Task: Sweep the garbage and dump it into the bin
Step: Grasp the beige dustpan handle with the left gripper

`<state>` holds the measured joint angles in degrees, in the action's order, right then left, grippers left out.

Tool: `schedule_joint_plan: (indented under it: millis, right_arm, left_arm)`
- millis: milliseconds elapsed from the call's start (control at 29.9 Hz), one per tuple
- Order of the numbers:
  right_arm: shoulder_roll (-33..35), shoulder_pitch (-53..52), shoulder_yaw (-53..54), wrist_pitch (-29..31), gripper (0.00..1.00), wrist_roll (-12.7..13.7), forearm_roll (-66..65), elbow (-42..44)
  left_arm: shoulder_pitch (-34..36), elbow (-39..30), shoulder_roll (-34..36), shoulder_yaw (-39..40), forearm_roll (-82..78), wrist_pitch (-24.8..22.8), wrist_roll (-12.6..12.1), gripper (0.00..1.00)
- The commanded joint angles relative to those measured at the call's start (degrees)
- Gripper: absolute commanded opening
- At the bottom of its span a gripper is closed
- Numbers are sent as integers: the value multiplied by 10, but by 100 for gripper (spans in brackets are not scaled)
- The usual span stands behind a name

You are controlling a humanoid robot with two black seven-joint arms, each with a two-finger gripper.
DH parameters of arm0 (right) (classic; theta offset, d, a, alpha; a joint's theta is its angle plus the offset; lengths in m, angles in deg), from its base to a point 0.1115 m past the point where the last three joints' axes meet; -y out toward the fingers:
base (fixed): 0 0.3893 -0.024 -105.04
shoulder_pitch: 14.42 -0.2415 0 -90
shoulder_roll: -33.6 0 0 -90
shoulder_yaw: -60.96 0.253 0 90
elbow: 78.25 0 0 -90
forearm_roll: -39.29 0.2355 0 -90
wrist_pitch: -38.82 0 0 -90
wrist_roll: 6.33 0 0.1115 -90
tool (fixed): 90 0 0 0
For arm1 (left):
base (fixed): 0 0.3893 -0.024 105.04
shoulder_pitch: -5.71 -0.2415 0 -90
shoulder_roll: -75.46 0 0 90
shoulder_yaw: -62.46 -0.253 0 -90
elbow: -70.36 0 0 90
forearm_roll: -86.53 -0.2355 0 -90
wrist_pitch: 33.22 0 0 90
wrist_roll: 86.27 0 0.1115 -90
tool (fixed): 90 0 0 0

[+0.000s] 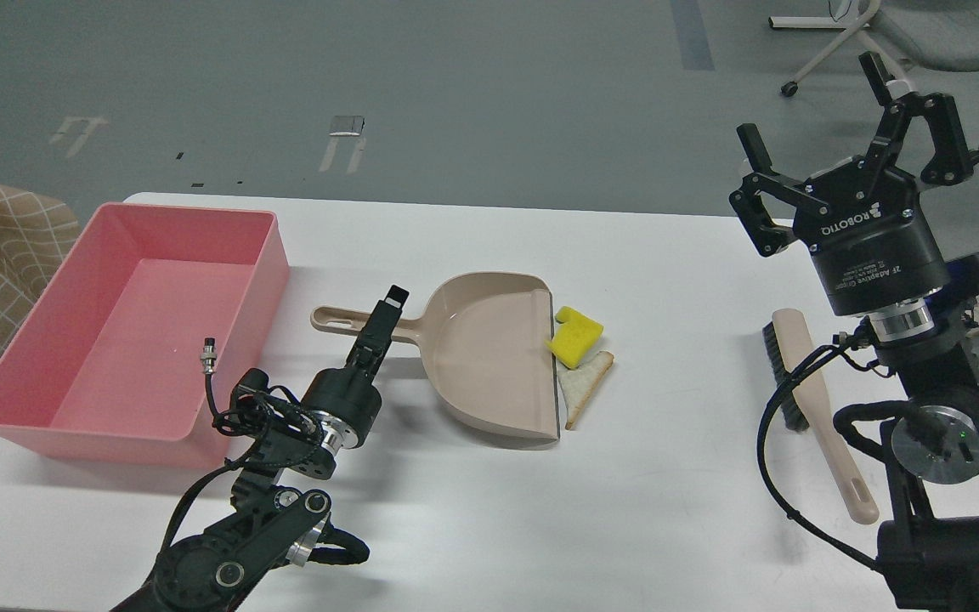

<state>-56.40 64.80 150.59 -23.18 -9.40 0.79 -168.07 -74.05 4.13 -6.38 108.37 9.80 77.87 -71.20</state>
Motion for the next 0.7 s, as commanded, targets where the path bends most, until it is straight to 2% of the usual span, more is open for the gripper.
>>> schedule_joint_plan:
  millis: [0,368,435,502,669]
  right_arm:
    - [0,1,1,0,100,1,0,-3]
    - [2,1,1,0,100,1,0,1]
    - [2,0,1,0,100,1,0,2]
    - [2,0,1,0,100,0,0,3]
    - [2,1,1,0,100,0,0,3]
  left_arm:
    - [10,14,0,-4,1,0,-1,93]
    - [31,52,0,-4,2,2,-1,91]
    - [30,54,2,-4,1,3,-1,82]
    - [29,56,3,-12,1,4,-1,64]
    - [29,56,4,-23,1,5,-1,57]
